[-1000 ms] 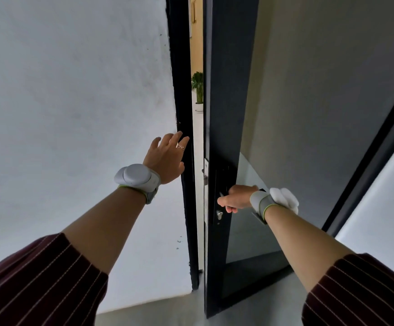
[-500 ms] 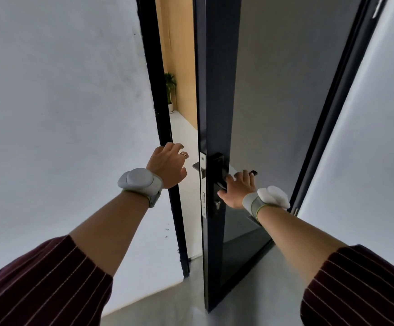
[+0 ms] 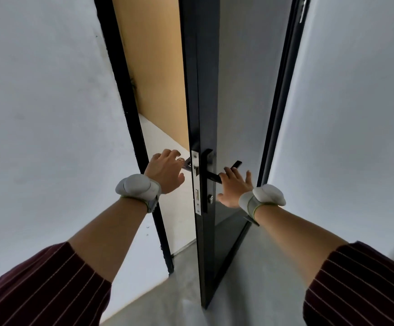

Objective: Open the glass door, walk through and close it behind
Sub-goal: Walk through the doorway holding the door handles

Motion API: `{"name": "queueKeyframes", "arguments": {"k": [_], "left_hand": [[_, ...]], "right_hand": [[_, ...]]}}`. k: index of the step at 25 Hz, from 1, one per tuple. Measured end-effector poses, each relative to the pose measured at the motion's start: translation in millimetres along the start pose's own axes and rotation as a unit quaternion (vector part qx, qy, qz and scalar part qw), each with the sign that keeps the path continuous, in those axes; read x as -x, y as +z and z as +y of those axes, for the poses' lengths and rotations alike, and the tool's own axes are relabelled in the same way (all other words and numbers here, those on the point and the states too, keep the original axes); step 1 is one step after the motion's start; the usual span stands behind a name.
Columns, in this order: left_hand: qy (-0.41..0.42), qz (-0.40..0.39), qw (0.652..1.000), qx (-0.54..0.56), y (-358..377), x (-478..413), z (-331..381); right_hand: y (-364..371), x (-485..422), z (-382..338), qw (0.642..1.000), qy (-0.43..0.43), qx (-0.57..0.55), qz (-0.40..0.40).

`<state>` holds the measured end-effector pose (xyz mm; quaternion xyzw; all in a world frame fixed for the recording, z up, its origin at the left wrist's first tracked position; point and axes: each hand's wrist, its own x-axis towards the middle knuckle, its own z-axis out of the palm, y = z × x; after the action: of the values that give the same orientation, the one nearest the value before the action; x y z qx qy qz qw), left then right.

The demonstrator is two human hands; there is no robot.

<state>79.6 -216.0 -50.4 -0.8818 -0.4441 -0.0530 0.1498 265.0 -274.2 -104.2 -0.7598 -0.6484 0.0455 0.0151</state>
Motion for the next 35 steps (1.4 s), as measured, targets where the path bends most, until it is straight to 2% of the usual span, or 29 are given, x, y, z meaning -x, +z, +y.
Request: {"name": "queueKeyframes", "arguments": {"k": [14, 25, 35], "left_hand": [[0.047, -0.009, 0.998, 0.039, -2, 1, 56], [0.132, -0.083, 0.988, -0.001, -3, 7, 127], [0.169, -0.087, 0.982, 0.012, -2, 0, 194]], "right_hand": [[-1, 59, 58, 0.998, 0.057, -0.012, -0.005], [-6, 99, 113, 0.995, 0.094, 0.013, -0.014], [-11, 133, 169, 0.992, 0.121, 0.006, -0.020]]}}
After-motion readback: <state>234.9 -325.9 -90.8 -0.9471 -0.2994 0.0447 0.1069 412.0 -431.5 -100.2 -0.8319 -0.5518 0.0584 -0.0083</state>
